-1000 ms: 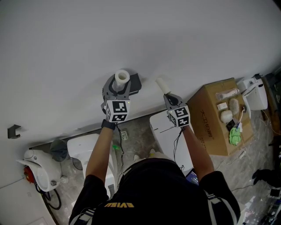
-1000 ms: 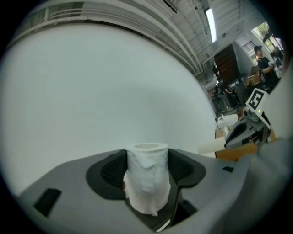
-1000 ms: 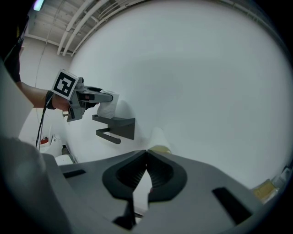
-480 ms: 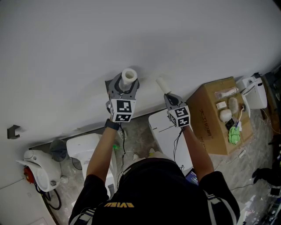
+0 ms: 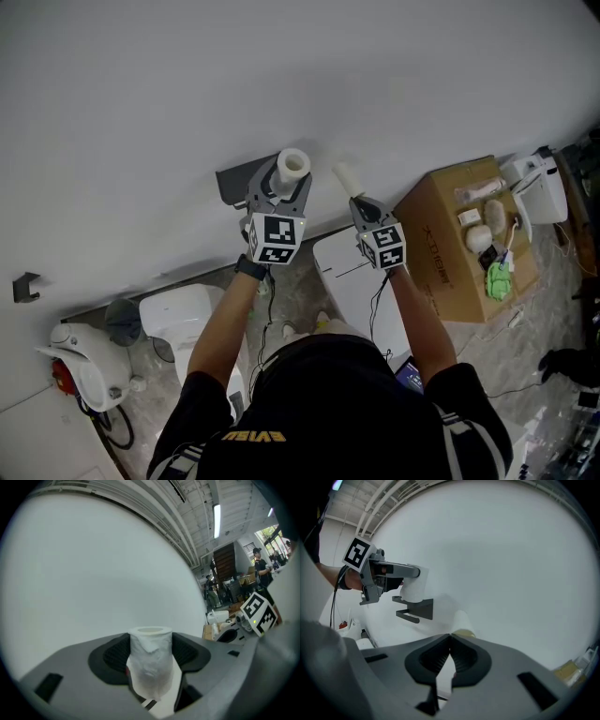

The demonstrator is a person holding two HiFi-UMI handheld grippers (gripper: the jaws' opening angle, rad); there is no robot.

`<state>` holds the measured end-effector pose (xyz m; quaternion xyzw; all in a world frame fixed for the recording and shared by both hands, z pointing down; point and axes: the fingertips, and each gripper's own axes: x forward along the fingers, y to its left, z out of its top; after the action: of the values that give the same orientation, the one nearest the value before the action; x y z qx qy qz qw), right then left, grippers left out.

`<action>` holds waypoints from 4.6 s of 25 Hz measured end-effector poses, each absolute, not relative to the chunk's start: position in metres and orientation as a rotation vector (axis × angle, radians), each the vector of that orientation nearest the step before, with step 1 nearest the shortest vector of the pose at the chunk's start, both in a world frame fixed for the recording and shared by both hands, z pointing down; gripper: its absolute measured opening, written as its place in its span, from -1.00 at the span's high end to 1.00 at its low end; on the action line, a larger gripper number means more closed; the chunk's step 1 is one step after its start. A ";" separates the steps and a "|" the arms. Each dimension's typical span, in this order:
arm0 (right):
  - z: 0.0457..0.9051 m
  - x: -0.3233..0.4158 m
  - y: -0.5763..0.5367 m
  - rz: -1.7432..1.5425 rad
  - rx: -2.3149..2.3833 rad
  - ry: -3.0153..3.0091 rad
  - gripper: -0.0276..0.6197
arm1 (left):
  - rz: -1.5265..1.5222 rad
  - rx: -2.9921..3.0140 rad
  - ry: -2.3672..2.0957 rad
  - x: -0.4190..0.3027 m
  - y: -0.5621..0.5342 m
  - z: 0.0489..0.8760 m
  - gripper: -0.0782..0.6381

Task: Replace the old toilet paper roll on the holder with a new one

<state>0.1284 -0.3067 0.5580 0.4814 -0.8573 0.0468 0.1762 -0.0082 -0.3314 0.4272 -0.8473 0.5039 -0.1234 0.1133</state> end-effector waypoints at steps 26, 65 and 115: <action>0.571 0.128 -0.308 0.165 1.365 -2.407 0.92 | -0.644 -2.375 1.236 0.039 -0.304 0.488 0.00; 0.571 0.144 -0.311 0.156 1.388 -2.394 0.92 | -1.157 -1.795 0.856 0.038 -0.323 0.592 0.00; 0.570 0.103 -0.320 0.125 1.286 -2.457 0.92 | -1.342 -1.759 1.007 -0.040 -0.320 0.607 0.01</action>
<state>0.1027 -0.3199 0.5698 0.4556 -0.8703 0.0444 0.1820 -0.0399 -0.3204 0.6074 -0.6784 0.3883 -0.5176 0.3480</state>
